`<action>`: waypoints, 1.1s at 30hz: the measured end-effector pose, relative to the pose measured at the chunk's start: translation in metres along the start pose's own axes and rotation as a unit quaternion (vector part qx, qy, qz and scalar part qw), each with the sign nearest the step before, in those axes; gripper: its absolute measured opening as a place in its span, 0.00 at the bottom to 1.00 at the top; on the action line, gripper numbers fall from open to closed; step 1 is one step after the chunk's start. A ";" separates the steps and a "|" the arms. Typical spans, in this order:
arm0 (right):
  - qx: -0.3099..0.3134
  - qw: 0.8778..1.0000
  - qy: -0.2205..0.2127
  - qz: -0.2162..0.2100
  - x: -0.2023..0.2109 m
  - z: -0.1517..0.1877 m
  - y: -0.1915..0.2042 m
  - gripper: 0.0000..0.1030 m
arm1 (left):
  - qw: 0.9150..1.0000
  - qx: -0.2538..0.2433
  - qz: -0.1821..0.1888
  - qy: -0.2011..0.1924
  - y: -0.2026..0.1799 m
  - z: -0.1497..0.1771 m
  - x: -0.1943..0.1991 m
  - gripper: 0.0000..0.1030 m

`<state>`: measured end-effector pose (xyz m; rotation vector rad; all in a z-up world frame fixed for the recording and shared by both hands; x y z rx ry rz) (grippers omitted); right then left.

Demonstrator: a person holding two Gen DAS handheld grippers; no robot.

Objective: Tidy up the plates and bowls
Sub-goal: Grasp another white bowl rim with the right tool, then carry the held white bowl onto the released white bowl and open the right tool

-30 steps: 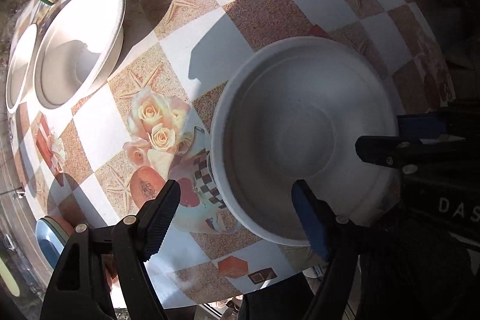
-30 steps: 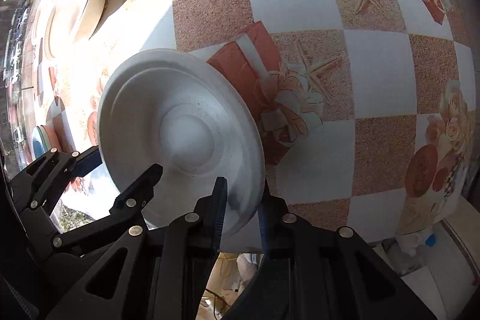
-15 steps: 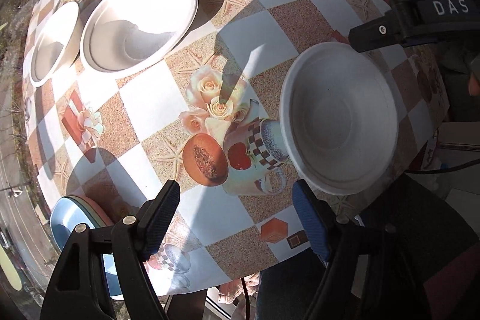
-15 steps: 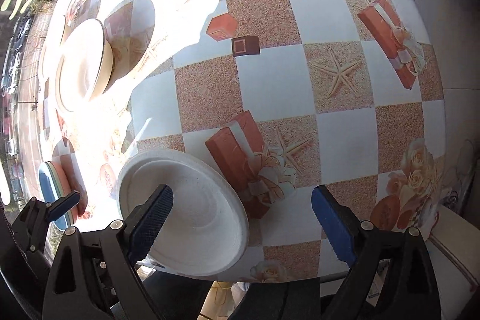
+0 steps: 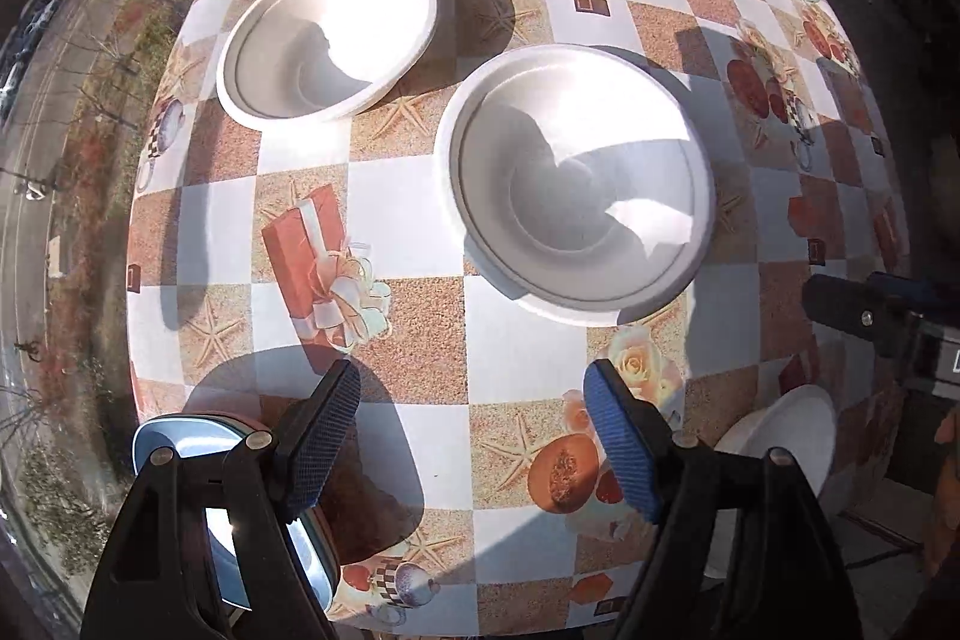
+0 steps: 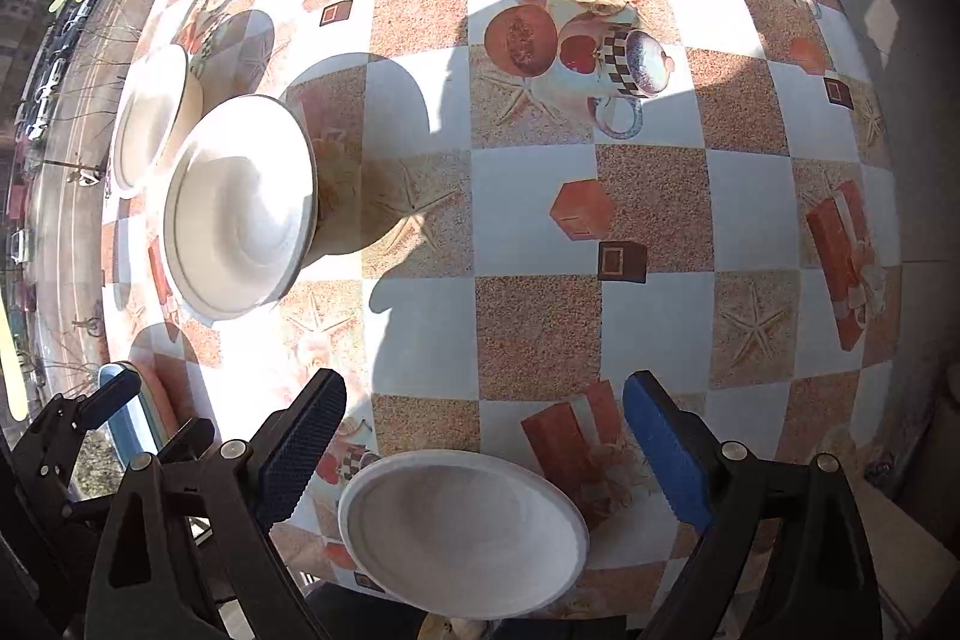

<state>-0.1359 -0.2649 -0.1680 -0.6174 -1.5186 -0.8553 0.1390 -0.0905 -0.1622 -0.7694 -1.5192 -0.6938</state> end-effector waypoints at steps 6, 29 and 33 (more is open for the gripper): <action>0.017 1.000 0.001 -0.003 -0.020 -0.008 0.030 0.92 | 0.999 0.043 -0.010 -0.008 0.018 -0.041 -0.017 0.78; -0.013 0.997 0.051 -0.061 -0.092 -0.044 0.087 0.21 | 0.999 0.019 0.026 0.030 0.036 -0.067 -0.072 0.35; 0.015 0.996 0.060 -0.057 -0.094 -0.028 0.103 0.20 | 0.999 0.007 0.026 0.037 0.042 -0.048 -0.071 0.35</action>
Point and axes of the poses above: each gripper's, at about its wrist camera, not at the fingertips, and x roughly against the way its jaws point, y to its left, z to its underside, the point moved 7 cm from there along -x, roughly the way its jaws point, and after that the axes turned 5 degrees about x, right-handed, at the moved point
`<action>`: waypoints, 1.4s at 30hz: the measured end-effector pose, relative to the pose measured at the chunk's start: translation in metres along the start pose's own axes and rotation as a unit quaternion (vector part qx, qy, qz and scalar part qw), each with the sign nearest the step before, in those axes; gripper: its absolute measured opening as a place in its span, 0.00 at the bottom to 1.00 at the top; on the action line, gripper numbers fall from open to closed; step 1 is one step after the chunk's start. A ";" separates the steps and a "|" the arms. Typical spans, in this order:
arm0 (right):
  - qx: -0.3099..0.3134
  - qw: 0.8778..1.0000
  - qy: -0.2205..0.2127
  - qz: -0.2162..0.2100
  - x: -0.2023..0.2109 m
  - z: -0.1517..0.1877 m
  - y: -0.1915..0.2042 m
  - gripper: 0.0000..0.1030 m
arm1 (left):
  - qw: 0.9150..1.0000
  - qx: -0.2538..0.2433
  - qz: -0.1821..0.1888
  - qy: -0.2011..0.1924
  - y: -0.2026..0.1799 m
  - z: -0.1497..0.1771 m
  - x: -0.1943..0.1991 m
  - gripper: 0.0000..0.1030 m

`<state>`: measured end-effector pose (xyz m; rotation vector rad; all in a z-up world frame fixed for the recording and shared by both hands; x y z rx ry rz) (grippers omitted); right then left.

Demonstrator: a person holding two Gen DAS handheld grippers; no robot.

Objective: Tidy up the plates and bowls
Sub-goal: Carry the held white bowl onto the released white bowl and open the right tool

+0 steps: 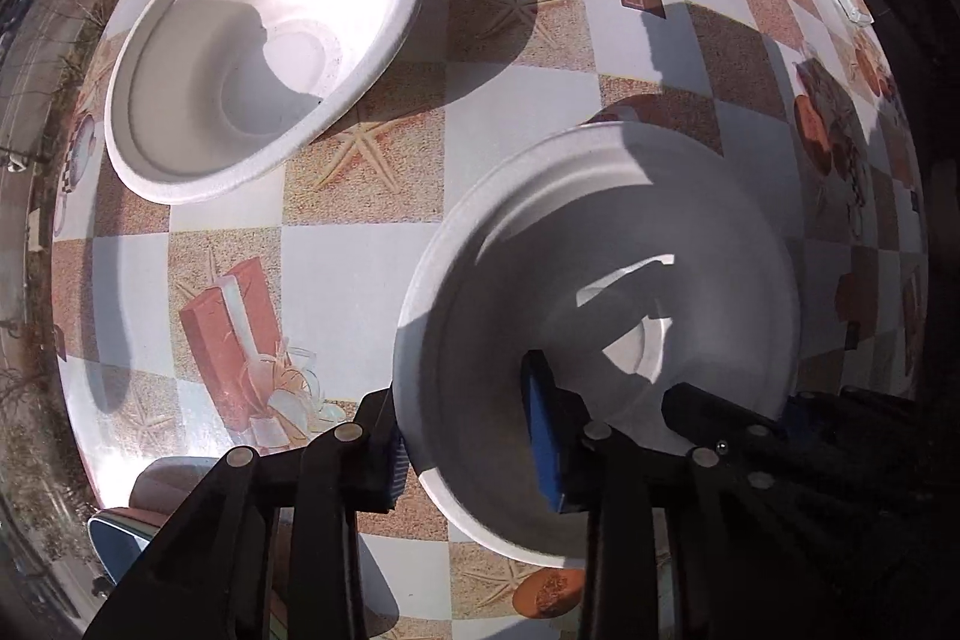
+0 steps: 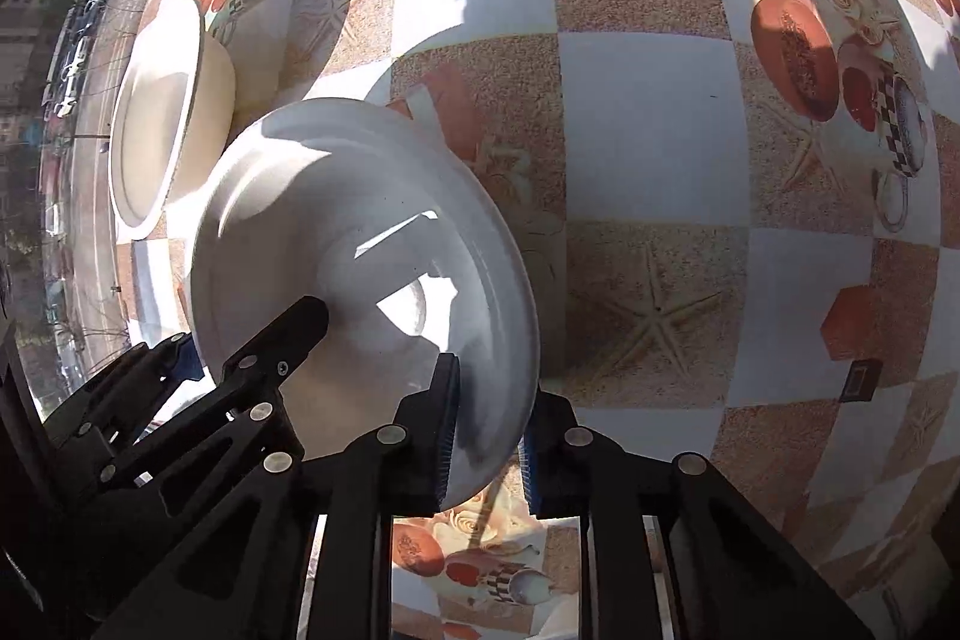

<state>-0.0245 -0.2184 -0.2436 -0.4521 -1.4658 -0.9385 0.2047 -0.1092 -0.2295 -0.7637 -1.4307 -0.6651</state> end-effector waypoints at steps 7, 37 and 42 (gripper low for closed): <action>0.024 1.000 0.020 -0.002 -0.008 0.041 0.019 0.20 | 1.000 -0.010 -0.002 0.014 0.025 0.046 0.005 0.35; -0.055 0.998 -0.013 -0.020 0.067 0.170 -0.049 0.20 | 0.971 -0.236 0.012 0.023 -0.131 0.134 0.045 0.36; -0.077 0.997 -0.006 -0.025 0.064 0.184 -0.062 0.20 | 0.969 -0.245 0.011 0.032 -0.145 0.139 0.037 0.36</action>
Point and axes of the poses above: each gripper's, at about its wrist camera, not at the fingertips, and x roughly against the way its jaws point, y to its left, z to its underside, the point moved 7 cm from there along -x, roughly the way its jaws point, and after that the axes turned 5 degrees about x, right-handed, at the moved point
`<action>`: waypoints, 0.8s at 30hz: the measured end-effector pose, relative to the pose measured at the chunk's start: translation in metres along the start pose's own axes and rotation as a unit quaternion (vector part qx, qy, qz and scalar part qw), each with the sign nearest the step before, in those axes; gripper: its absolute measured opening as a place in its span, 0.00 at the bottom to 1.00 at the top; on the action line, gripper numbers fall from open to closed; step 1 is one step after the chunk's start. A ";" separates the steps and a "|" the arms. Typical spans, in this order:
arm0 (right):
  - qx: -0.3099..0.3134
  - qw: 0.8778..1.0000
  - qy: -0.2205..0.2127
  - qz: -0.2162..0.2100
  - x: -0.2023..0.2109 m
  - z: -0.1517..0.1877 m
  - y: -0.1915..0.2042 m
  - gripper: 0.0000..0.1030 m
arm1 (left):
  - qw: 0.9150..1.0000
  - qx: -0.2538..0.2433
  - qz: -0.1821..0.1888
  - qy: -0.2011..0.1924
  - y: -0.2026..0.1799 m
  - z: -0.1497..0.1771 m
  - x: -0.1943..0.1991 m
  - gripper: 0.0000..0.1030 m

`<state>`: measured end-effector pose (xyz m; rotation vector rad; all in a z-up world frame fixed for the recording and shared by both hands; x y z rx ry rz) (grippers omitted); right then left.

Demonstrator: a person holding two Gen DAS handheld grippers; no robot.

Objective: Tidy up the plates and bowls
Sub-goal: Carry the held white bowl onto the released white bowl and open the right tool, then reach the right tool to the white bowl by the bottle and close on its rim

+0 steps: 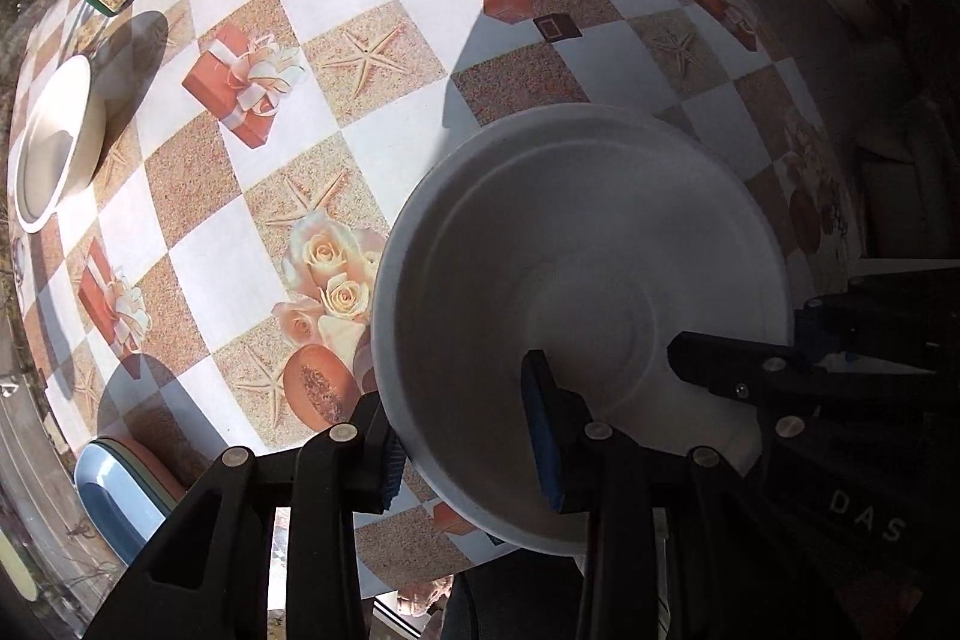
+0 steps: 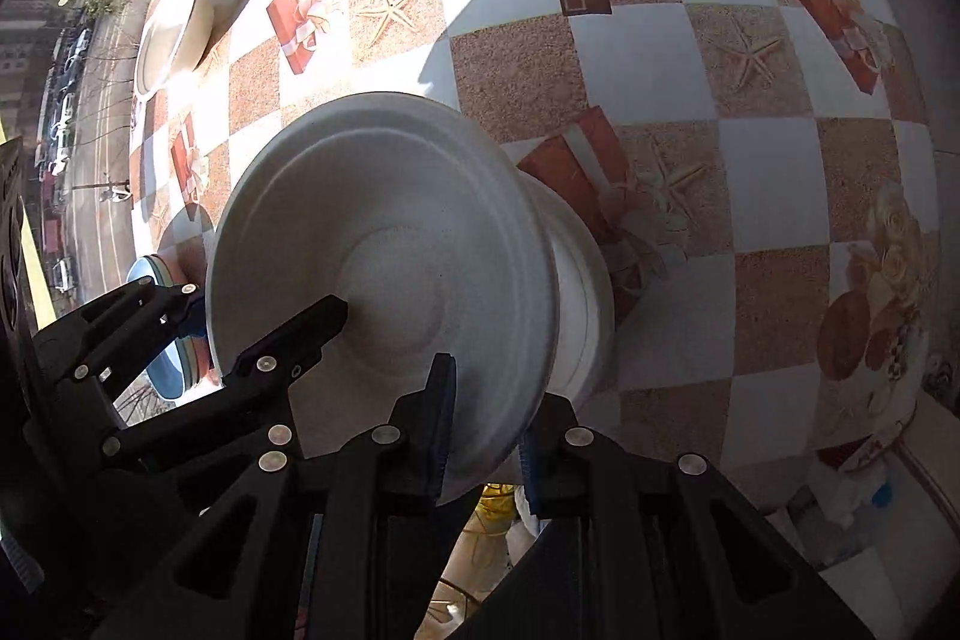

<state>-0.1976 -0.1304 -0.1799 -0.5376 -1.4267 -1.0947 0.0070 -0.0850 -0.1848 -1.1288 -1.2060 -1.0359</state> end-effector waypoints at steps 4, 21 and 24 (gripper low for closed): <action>-0.004 1.000 0.003 0.000 -0.001 0.001 -0.009 0.20 | 1.000 -0.001 -0.001 0.009 -0.009 -0.002 -0.008 0.40; -0.031 0.999 -0.002 0.025 0.000 -0.009 -0.029 0.52 | 0.999 0.050 -0.009 0.006 0.023 0.007 -0.004 0.78; -0.040 0.998 -0.020 0.032 0.007 -0.012 -0.036 0.83 | 0.998 0.063 -0.011 0.004 0.034 0.010 -0.002 0.78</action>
Point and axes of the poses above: each gripper's, at about its wrist camera, not at the fingertips, and x roughly against the way its jaws point, y to its left, z to its underside, the point moved 7 cm from there along -x, roughly the way its jaws point, and after that the axes turned 5 degrees about x, right-handed, at the moved point
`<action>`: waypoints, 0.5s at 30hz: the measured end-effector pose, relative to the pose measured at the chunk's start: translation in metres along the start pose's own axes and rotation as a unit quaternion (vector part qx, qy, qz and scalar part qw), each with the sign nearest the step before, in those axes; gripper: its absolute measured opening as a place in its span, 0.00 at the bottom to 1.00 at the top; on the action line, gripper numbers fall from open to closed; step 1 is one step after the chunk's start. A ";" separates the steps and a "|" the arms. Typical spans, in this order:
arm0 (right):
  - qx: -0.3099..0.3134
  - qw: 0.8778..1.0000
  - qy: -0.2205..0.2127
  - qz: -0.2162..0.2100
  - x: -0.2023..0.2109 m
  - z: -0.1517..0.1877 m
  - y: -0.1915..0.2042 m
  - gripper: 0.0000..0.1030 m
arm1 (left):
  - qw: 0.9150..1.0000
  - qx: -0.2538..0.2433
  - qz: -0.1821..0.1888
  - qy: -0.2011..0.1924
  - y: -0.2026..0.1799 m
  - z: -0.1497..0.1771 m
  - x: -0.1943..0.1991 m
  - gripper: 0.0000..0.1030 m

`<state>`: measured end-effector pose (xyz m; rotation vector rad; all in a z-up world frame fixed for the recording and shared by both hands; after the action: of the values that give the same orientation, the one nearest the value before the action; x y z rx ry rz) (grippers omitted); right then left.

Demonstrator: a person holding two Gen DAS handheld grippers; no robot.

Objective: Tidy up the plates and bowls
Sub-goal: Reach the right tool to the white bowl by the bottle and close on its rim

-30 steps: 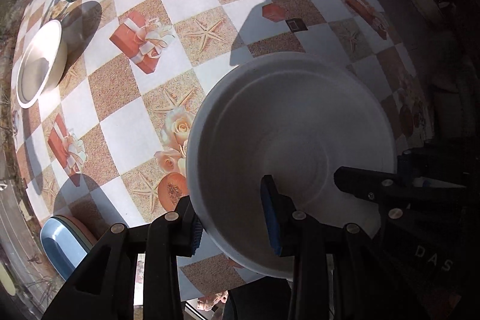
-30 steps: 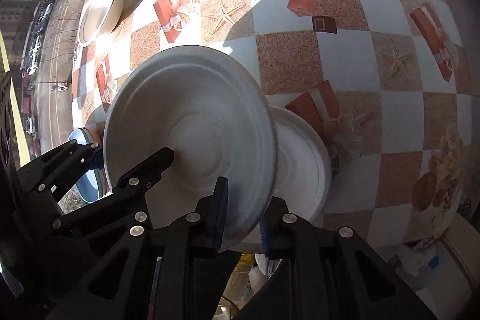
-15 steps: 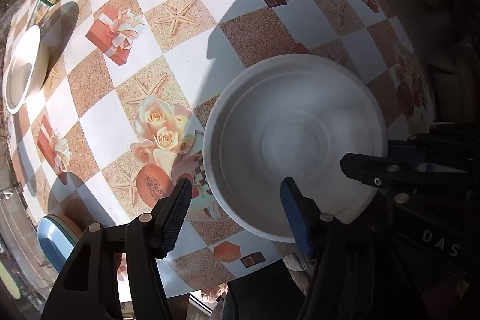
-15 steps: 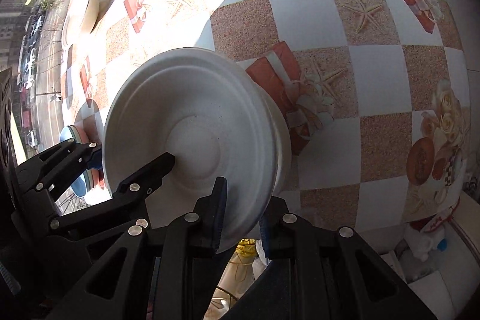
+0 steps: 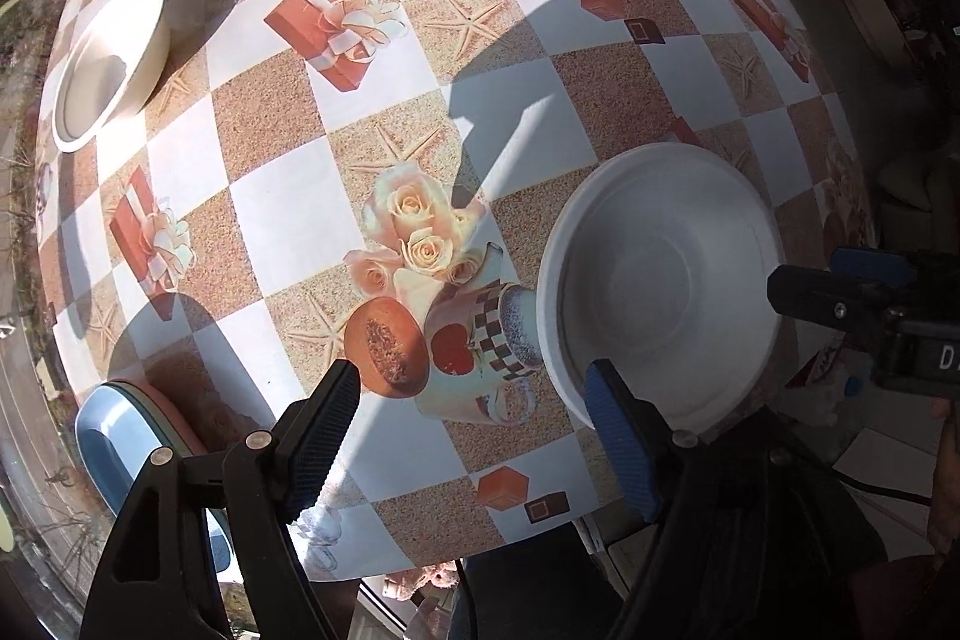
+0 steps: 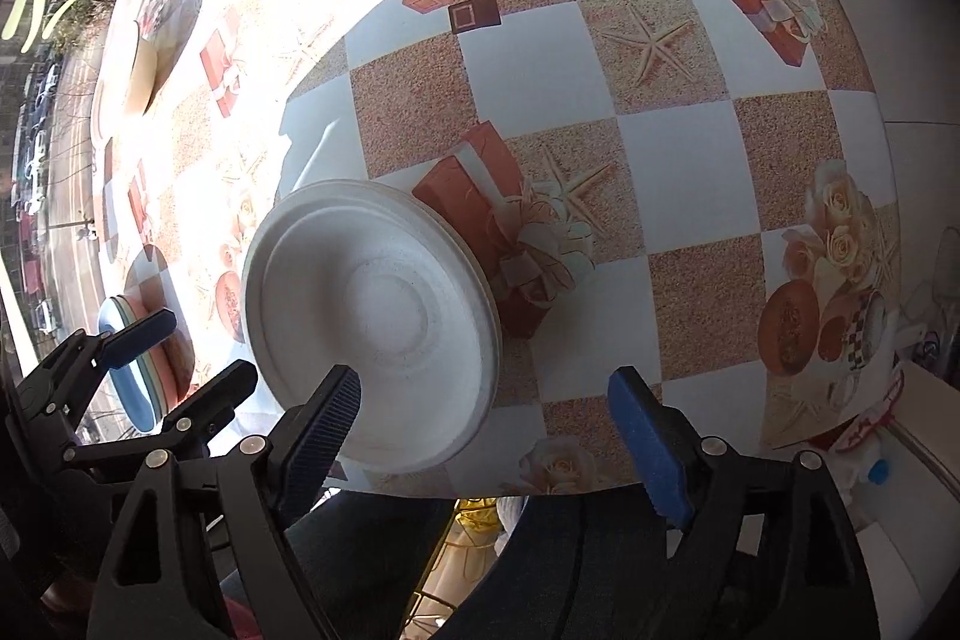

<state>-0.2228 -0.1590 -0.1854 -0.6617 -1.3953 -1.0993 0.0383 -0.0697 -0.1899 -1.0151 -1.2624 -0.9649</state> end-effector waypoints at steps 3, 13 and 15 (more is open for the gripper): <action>-0.013 1.000 -0.002 0.006 0.004 -0.002 -0.007 0.83 | 1.000 0.010 -0.003 -0.010 0.010 -0.002 0.004 0.78; 0.004 1.000 -0.022 -0.002 0.026 -0.030 0.022 0.83 | 0.995 0.076 -0.009 -0.068 0.068 -0.037 0.047 0.78; 0.016 0.999 -0.027 -0.008 0.031 -0.039 0.037 0.83 | 0.992 0.094 -0.012 -0.081 0.088 -0.047 0.054 0.78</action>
<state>-0.1782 -0.1861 -0.1516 -0.6628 -1.4634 -1.0767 0.1394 -0.0915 -0.1434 -0.9473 -1.4741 -0.7762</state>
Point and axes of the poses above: each gripper's, at about its wrist camera, not at the fingertips, and x roughly against the way its jaws point, y to its left, z to its underside, the point moved 7 cm from there along -x, roughly the way its jaws point, and after that the axes turned 5 degrees about x, right-handed, at the moved point
